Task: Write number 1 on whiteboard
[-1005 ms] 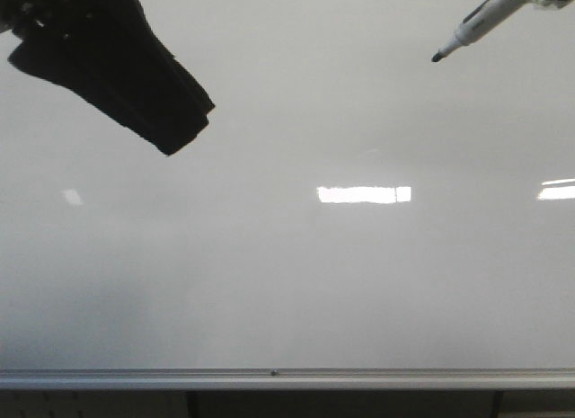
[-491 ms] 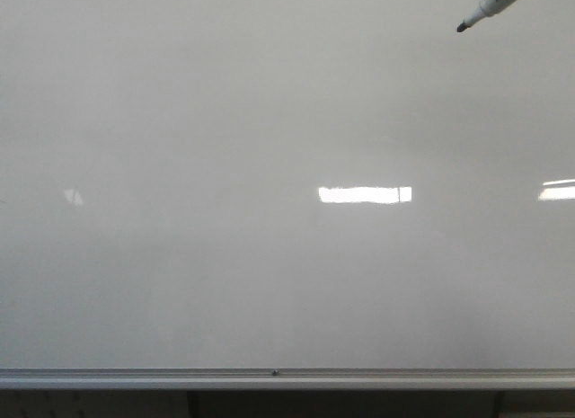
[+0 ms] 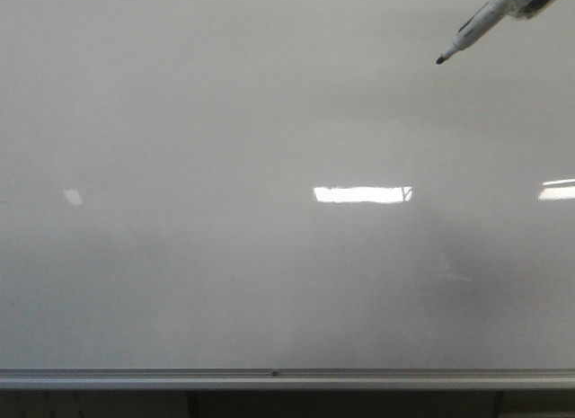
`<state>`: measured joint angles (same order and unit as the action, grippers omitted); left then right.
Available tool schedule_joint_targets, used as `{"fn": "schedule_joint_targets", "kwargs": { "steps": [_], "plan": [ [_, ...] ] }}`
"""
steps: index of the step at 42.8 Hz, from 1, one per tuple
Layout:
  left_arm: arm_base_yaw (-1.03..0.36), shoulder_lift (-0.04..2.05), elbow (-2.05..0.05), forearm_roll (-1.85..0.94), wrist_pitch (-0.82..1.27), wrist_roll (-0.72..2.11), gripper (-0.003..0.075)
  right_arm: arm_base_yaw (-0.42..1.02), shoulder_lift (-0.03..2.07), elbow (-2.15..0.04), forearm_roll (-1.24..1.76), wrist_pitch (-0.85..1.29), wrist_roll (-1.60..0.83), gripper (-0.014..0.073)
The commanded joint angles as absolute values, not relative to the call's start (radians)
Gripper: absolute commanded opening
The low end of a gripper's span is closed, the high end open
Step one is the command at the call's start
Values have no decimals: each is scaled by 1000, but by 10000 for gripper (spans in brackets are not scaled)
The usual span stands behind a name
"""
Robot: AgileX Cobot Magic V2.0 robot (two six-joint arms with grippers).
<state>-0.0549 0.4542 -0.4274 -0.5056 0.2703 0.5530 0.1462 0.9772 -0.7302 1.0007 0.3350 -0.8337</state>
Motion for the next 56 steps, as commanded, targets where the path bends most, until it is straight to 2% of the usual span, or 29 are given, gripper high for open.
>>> {"fn": "schedule_joint_targets", "kwargs": {
  "steps": [1,25,56],
  "plan": [
    [-52,456,-456,-524,194,543,-20,140,1027,-826,1035,277,-848,-60],
    [-52,456,-456,-524,194,543,-20,141,1283,-1094,1035,285,-855,-60],
    [-52,456,-456,-524,194,543,-20,141,1358,-1128,1035,252,-882,-60]
  ]
}}
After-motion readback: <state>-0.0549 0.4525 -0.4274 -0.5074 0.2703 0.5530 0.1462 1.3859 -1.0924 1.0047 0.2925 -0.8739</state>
